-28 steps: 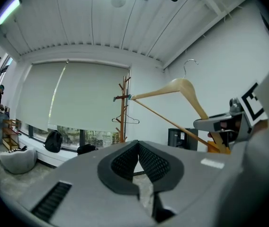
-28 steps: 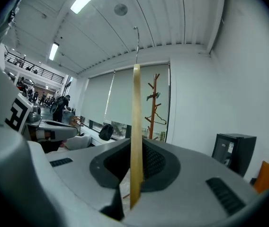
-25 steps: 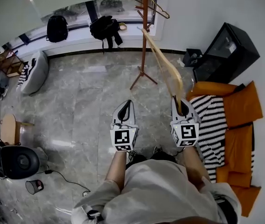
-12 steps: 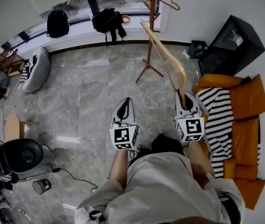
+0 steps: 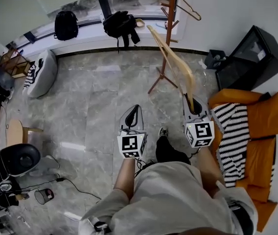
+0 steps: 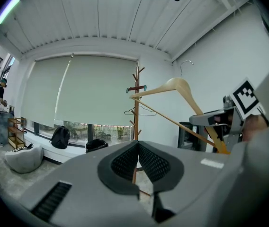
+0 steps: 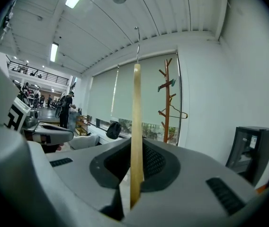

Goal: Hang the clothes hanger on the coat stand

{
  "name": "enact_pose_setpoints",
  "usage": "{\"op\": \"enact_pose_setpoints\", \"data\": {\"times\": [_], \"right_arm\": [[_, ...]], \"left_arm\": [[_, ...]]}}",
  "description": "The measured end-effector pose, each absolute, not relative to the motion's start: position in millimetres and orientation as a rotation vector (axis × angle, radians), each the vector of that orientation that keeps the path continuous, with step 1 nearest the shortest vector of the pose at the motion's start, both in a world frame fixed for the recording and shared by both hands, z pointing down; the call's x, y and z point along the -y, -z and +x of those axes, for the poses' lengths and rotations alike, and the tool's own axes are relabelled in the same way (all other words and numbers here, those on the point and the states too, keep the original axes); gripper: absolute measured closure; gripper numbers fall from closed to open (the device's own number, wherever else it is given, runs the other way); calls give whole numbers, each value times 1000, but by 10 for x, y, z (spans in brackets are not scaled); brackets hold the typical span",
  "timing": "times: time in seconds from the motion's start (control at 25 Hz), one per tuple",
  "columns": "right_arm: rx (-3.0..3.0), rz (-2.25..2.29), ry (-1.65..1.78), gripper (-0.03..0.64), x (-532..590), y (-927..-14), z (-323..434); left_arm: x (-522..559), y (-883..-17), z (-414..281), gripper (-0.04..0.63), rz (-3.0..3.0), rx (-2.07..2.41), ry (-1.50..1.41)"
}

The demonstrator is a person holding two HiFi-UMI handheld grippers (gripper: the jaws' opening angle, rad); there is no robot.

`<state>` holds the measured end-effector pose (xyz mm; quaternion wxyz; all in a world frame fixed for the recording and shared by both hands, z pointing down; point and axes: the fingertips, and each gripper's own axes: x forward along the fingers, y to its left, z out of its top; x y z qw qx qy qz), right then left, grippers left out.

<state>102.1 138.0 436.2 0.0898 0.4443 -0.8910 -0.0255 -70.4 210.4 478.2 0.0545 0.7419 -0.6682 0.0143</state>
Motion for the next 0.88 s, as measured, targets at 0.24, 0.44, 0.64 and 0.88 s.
{"op": "enact_pose_setpoints", "data": {"times": [0.24, 0.44, 0.64, 0.88], "right_arm": [[2688, 1260, 67, 594, -693, -4325, 814], [2706, 1162, 30, 594, -117, -4368, 727], [2713, 1085, -9, 594, 444, -4459, 677], [2715, 1000, -63, 594, 827, -4558, 459]], "left_arm": [[-1398, -4831, -796, 586, 2233, 1992, -76], [-747, -4802, -781, 586, 2247, 2015, -76], [-184, -4829, -693, 586, 2235, 2025, -87], [138, -4854, -760, 586, 2203, 2046, -93]]}}
